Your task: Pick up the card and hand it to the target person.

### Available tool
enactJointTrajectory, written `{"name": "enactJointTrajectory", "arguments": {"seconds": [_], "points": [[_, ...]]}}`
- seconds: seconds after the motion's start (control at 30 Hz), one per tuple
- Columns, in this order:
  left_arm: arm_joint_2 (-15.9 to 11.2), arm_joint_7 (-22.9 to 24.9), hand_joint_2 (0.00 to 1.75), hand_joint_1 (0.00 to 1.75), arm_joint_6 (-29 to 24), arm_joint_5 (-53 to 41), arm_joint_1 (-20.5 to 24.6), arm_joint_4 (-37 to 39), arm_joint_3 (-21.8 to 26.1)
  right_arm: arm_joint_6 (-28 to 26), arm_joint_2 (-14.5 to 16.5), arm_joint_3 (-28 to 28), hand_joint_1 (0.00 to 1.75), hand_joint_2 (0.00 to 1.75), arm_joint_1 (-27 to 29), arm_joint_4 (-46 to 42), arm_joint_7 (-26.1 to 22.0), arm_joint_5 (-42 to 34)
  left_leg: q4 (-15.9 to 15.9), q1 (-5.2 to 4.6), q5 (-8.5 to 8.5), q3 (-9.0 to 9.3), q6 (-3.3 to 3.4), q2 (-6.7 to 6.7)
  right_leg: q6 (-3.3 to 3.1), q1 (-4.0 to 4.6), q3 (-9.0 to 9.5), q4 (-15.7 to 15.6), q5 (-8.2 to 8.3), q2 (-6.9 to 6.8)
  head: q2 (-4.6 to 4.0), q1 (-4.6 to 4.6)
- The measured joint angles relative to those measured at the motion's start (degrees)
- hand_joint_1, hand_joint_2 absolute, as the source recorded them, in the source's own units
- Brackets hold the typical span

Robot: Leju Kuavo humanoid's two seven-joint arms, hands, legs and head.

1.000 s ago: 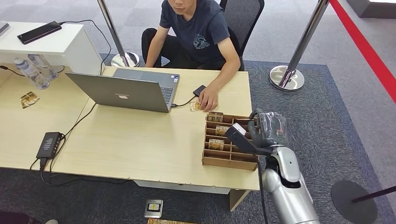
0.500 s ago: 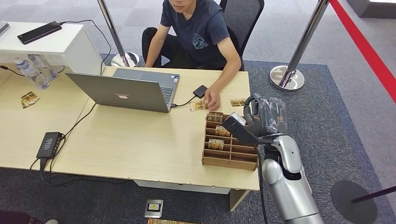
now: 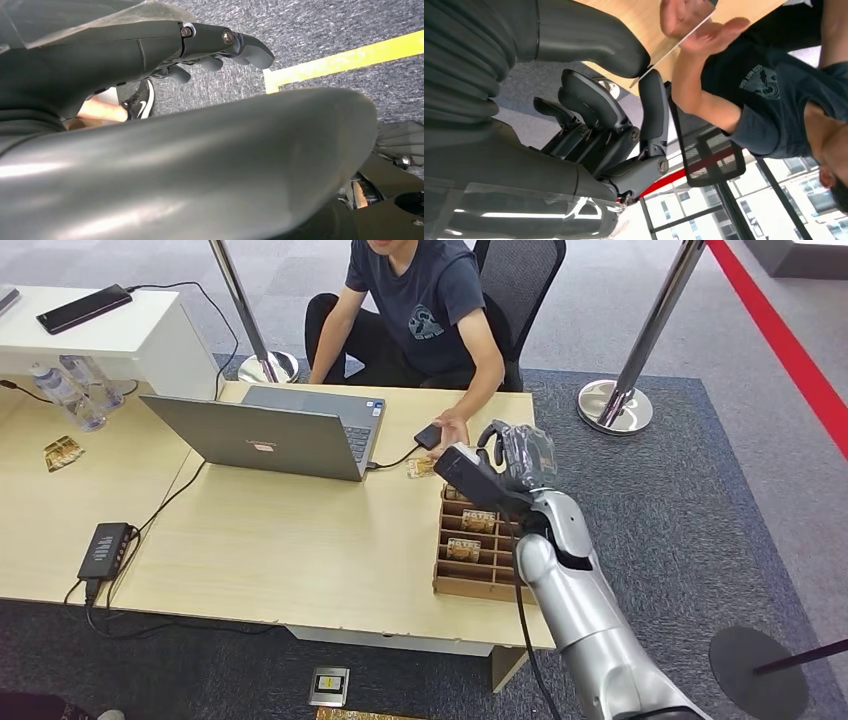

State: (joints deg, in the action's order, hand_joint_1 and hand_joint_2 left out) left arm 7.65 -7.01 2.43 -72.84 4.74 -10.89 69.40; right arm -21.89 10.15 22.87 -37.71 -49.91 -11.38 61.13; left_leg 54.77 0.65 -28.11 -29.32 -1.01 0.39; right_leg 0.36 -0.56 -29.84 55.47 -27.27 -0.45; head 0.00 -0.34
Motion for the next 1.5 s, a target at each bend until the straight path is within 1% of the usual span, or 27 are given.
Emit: {"name": "enactJointTrajectory", "arguments": {"seconds": [0.17,0.33,0.37,0.4,0.47,0.5,0.53,0.73,0.87,0.97,1.07,1.17,1.3,1.4,1.5], "points": [[0.0,0.55,0.0,0.0,-0.04,0.3,0.01,0.01,0.02,-0.54,1.6,0.2,1.75,1.75,-1.46,4.91,-0.25,0.27,0.0,0.0,0.0,-0.01,0.0,-0.01,0.0,0.0,-0.02,0.0,0.0,0.0,0.0,0.0],[0.02,0.56,0.0,0.0,-0.04,-0.02,0.0,0.02,0.02,-2.18,2.76,0.41,1.75,1.75,-2.31,8.57,-0.35,0.56,0.0,0.0,0.0,-0.01,0.0,-0.01,0.0,0.0,-0.02,0.0,0.0,0.0,0.0,0.0],[0.01,0.48,0.0,0.0,-0.03,-0.15,0.0,0.03,0.02,-2.35,2.84,0.41,1.57,1.75,-2.4,9.0,-0.27,0.67,0.0,0.0,0.0,-0.01,0.0,-0.01,0.0,0.0,-0.02,0.0,0.0,0.0,0.0,0.01],[0.01,0.38,0.0,0.0,-0.01,-0.32,0.0,0.03,0.01,-2.46,2.89,0.41,1.2,1.75,-2.44,9.33,-0.18,0.81,0.0,0.0,0.0,-0.01,0.0,-0.01,0.0,0.0,-0.02,0.0,0.0,0.0,0.0,0.01],[0.02,0.21,0.0,0.0,0.05,-0.62,0.0,0.03,0.0,-2.65,2.9,0.41,0.33,1.75,-2.46,9.81,0.05,1.11,0.0,0.0,0.0,-0.01,0.0,-0.01,0.0,0.0,-0.02,-0.01,0.0,0.0,0.0,0.01],[0.02,0.16,0.0,0.0,0.08,-0.73,0.0,0.03,-0.01,-2.78,2.9,0.41,0.07,1.75,-2.45,10.02,0.2,1.26,0.0,0.0,0.0,-0.01,0.0,-0.01,0.0,0.0,-0.02,-0.01,0.0,0.0,0.0,0.0],[0.02,0.13,0.0,0.0,0.09,-0.79,0.0,0.03,-0.01,-2.97,2.9,0.41,0.0,1.75,-2.44,10.18,0.36,1.38,0.0,0.0,0.0,-0.01,0.0,-0.01,0.0,0.0,-0.02,-0.01,0.0,0.0,0.0,0.0],[0.03,0.02,0.0,0.0,0.06,-0.66,0.01,0.03,-0.01,-4.85,2.59,0.37,0.0,1.75,-1.97,10.39,1.14,1.92,0.01,0.0,0.0,0.0,0.0,0.0,0.0,0.0,-0.05,-0.03,0.0,0.0,0.0,-0.01],[0.13,0.23,0.0,0.0,-0.01,-0.25,-0.15,0.03,0.01,-7.09,0.94,-0.35,0.0,0.0,1.87,5.46,0.88,0.8,0.01,0.0,-0.01,-0.04,0.0,-0.02,0.01,0.0,-0.06,-0.05,0.0,0.0,0.0,-0.01],[0.21,0.39,0.0,0.0,-0.2,0.26,-0.3,0.04,0.07,-8.13,-0.86,-1.49,0.0,0.0,6.02,-0.44,0.0,-1.31,0.02,-0.01,-0.04,-0.04,0.02,-0.01,0.01,0.0,-0.07,-0.08,-0.01,0.0,0.0,-0.01],[0.43,0.46,0.0,0.0,-0.51,0.97,-0.48,0.05,0.56,-10.6,-2.52,-3.67,0.0,0.0,11.63,-7.88,-1.58,-4.45,0.02,-0.01,-0.07,-0.06,0.06,-0.05,0.06,0.0,-0.05,-0.13,-0.04,-0.01,0.0,-0.01],[0.72,0.56,0.0,0.0,-0.8,1.54,-0.76,0.14,1.17,-12.55,-4.24,-6.66,0.0,0.0,17.59,-14.51,-2.72,-6.83,0.02,-0.01,-0.12,-0.07,0.09,-0.05,0.07,0.0,-0.06,-0.16,-0.05,0.0,0.0,0.0],[0.98,0.63,0.0,0.0,-1.43,2.25,-0.95,0.25,1.94,-14.06,-5.84,-11.51,0.0,0.0,25.99,-21.04,-3.08,-9.86,0.01,-0.01,-0.18,-0.08,0.14,-0.08,0.15,-0.01,-0.03,-0.2,-0.1,-0.01,0.0,0.01],[1.07,0.71,0.0,0.0,-1.66,2.28,-1.09,0.3,2.46,-11.71,-6.17,-16.33,0.0,0.0,31.8,-23.71,-2.25,-12.72,0.0,-0.01,-0.22,-0.07,0.13,-0.04,0.17,0.0,-0.04,-0.2,-0.12,0.0,0.0,0.01],[1.13,0.85,0.0,0.0,-1.74,2.0,-1.12,0.33,2.62,-7.98,-6.05,-21.78,0.0,0.0,35.94,-22.88,-2.75,-15.84,0.0,-0.02,-0.25,-0.08,0.13,-0.06,0.17,-0.01,-0.02,-0.2,-0.15,0.0,0.0,0.01]]}}
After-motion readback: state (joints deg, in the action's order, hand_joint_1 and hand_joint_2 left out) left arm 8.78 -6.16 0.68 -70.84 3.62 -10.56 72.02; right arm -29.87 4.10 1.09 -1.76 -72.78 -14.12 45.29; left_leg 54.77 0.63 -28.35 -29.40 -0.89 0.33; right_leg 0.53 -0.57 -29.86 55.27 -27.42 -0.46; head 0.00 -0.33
